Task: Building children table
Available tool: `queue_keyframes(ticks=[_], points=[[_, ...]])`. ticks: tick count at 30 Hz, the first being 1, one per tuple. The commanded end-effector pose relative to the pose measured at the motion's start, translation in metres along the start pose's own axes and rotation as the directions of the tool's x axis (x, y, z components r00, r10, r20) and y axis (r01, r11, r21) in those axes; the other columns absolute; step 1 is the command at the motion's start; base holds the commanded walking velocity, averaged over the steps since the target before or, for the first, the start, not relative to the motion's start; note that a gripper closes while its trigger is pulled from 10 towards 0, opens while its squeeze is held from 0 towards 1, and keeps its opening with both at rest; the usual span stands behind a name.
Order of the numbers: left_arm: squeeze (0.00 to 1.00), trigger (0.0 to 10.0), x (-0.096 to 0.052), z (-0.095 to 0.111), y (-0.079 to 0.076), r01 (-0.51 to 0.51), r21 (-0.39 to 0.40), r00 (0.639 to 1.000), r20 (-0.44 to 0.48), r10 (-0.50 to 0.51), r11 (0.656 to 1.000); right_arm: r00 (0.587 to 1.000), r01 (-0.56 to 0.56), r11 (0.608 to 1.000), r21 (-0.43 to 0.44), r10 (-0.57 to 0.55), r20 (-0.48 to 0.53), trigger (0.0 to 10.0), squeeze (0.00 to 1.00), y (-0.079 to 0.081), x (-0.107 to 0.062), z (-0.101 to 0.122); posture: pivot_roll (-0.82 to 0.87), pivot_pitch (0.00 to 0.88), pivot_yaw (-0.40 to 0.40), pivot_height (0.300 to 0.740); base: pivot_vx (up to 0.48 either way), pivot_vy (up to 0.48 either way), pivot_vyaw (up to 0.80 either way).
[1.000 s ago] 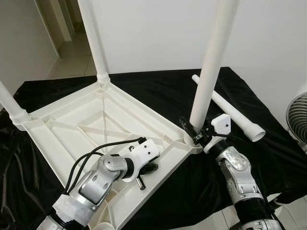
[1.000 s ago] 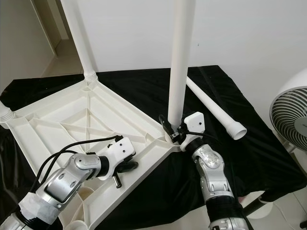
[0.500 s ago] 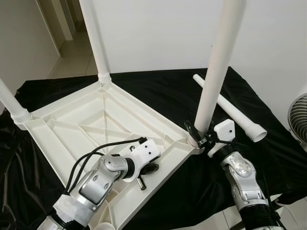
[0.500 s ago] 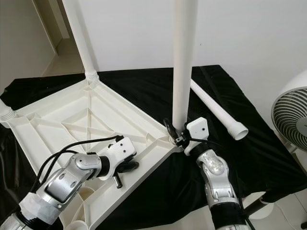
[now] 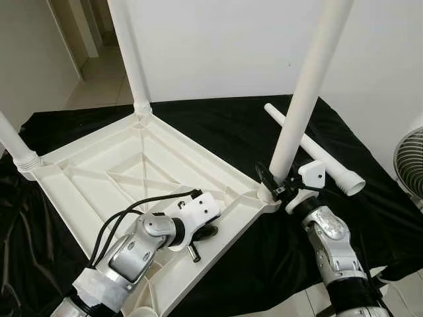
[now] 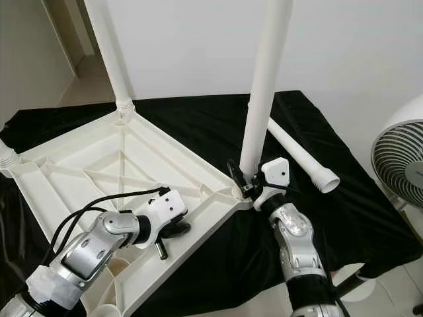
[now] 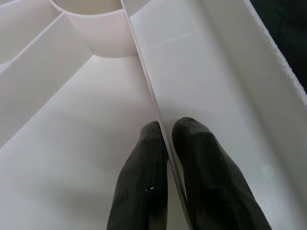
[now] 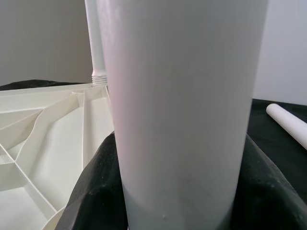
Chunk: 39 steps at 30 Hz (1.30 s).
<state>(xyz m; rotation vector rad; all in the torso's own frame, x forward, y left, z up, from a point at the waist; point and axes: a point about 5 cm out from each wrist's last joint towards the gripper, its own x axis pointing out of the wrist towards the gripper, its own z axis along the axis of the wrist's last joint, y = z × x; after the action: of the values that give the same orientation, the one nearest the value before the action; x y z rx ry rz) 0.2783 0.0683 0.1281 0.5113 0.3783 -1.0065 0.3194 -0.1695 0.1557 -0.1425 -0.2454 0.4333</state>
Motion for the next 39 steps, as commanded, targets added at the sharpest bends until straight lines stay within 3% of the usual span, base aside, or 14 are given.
queue_keyframes(ticks=[1, 10, 20, 24, 31, 36, 39], points=[[0.00, 10.0, -0.005, -0.005, 0.005, -0.035, 0.007, 0.999, -0.023, 0.036, 0.999, 0.975, 0.086, 0.996, 0.020, -0.080, -0.205, 10.0, 0.00, -0.011, -0.017, -0.035, 0.02, 0.033, 0.085, 0.740, 0.000, 0.000, 0.00], [0.00, 10.0, -0.005, -0.005, 0.004, -0.033, 0.010, 0.999, -0.022, 0.033, 0.999, 0.958, 0.095, 0.995, 0.013, -0.088, -0.273, 10.0, 0.00, -0.014, -0.013, -0.042, 0.03, 0.027, 0.078, 0.740, 0.000, 0.000, 0.00], [0.00, 10.0, -0.006, -0.005, 0.004, -0.035, 0.010, 0.999, -0.021, 0.036, 0.999, 0.944, 0.157, 0.982, 0.109, -0.117, -0.308, 10.0, 0.00, -0.016, -0.021, -0.051, 0.03, 0.028, 0.076, 0.740, 0.000, 0.000, 0.00], [0.00, 10.0, -0.006, -0.004, 0.004, -0.034, 0.011, 0.999, -0.019, 0.035, 0.999, 0.934, 0.229, 0.958, 0.174, -0.165, -0.318, 10.0, 0.00, -0.019, -0.030, -0.059, 0.03, 0.035, 0.080, 0.740, 0.000, 0.000, 0.00], [0.00, 10.0, -0.007, -0.004, 0.005, -0.032, 0.012, 0.999, -0.020, 0.033, 0.999, 0.933, 0.236, 0.960, 0.153, -0.180, -0.311, 10.0, 0.00, -0.018, -0.034, -0.061, 0.03, 0.040, 0.085, 0.740, 0.000, 0.000, 0.00], [0.00, 10.0, -0.008, -0.004, 0.005, -0.035, 0.012, 0.999, -0.021, 0.035, 0.999, 0.959, 0.150, 0.985, 0.088, -0.123, -0.257, 10.0, 0.00, -0.002, -0.033, -0.056, 0.03, 0.043, 0.085, 0.740, 0.000, 0.000, 0.00], [0.00, 10.0, -0.008, -0.004, 0.005, -0.035, 0.011, 0.999, -0.021, 0.035, 0.999, 0.961, 0.141, 0.987, 0.079, -0.117, -0.251, 10.0, 0.00, -0.001, -0.031, -0.054, 0.03, 0.043, 0.085, 0.740, 0.000, 0.000, 0.00]])
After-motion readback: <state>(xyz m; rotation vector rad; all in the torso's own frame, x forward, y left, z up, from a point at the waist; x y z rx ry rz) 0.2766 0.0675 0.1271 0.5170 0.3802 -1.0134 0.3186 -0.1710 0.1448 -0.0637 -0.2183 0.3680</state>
